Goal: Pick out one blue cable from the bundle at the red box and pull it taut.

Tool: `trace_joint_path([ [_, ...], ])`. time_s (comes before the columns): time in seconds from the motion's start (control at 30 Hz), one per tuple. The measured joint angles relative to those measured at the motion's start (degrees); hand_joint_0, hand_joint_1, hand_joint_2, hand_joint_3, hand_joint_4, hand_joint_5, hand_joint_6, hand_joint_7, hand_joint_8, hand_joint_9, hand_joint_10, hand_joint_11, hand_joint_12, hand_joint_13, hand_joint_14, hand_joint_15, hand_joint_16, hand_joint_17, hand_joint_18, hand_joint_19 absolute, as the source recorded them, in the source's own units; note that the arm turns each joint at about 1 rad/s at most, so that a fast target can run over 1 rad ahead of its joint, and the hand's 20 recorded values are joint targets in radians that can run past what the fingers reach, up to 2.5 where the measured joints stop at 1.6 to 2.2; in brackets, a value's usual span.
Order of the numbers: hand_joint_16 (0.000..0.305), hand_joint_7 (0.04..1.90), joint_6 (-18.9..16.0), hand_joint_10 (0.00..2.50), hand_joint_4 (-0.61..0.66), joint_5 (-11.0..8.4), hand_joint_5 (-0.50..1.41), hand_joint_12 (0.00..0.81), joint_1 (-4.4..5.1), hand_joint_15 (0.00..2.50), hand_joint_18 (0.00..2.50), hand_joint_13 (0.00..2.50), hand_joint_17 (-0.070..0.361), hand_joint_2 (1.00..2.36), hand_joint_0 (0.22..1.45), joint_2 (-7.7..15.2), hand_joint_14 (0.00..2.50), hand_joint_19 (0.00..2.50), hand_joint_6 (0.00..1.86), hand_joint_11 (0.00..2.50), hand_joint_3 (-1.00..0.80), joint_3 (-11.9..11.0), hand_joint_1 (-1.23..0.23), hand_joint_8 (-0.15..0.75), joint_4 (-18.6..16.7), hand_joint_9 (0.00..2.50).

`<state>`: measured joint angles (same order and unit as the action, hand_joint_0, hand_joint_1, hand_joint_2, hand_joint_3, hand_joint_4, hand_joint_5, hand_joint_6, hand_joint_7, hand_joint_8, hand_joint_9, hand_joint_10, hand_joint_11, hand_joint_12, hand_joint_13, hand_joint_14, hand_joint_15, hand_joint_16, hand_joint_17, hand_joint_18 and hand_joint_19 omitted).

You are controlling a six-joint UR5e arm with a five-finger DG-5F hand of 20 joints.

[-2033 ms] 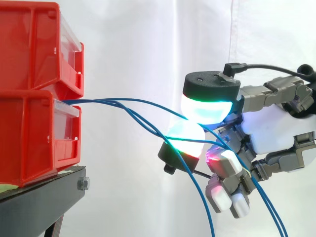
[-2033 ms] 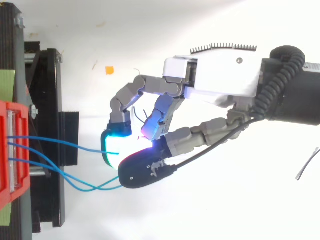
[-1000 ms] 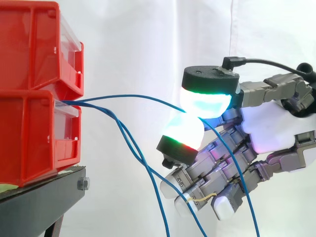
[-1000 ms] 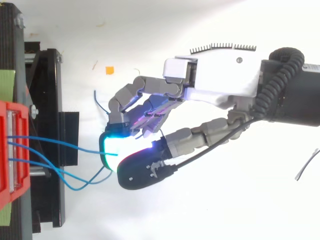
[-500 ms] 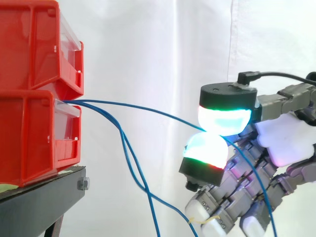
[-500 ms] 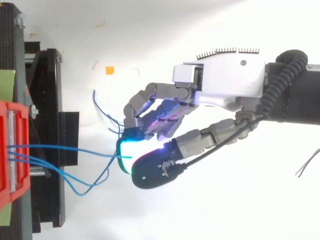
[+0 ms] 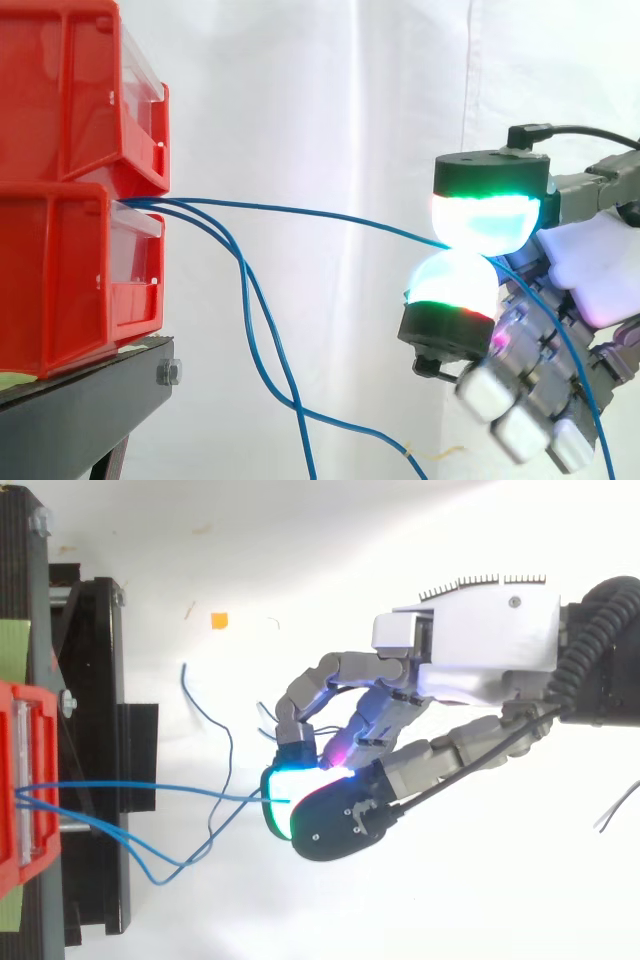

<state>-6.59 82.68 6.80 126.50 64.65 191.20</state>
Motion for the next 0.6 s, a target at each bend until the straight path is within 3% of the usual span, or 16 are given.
trace_joint_path([
  [0.23, 0.038, 1.08, -3.8, 0.02, -0.14, 0.53, -0.12, 0.339, -0.10, 0.45, 0.81, 1.07, 0.086, 1.02, 0.69, 0.0, 0.02, 0.41, 0.92, 0.45, -0.14, -0.1, -0.83, 0.358, 0.5, 1.14],
  [0.33, 0.038, 1.05, -4.0, 0.02, -0.15, 0.53, -0.12, 0.341, -0.11, 0.52, 0.82, 1.10, 0.087, 1.02, 0.69, 0.0, 0.02, 0.41, 0.92, 0.60, -0.14, -0.1, -0.82, 0.347, 0.5, 1.23],
  [0.6, 0.038, 1.04, -2.9, 0.02, -0.15, 0.54, -0.12, 0.346, -0.15, 0.59, 0.83, 1.12, 0.086, 1.02, 0.69, 0.0, 0.02, 0.42, 0.93, 0.71, -0.14, 0.0, -0.82, 0.331, 0.4, 1.27],
])
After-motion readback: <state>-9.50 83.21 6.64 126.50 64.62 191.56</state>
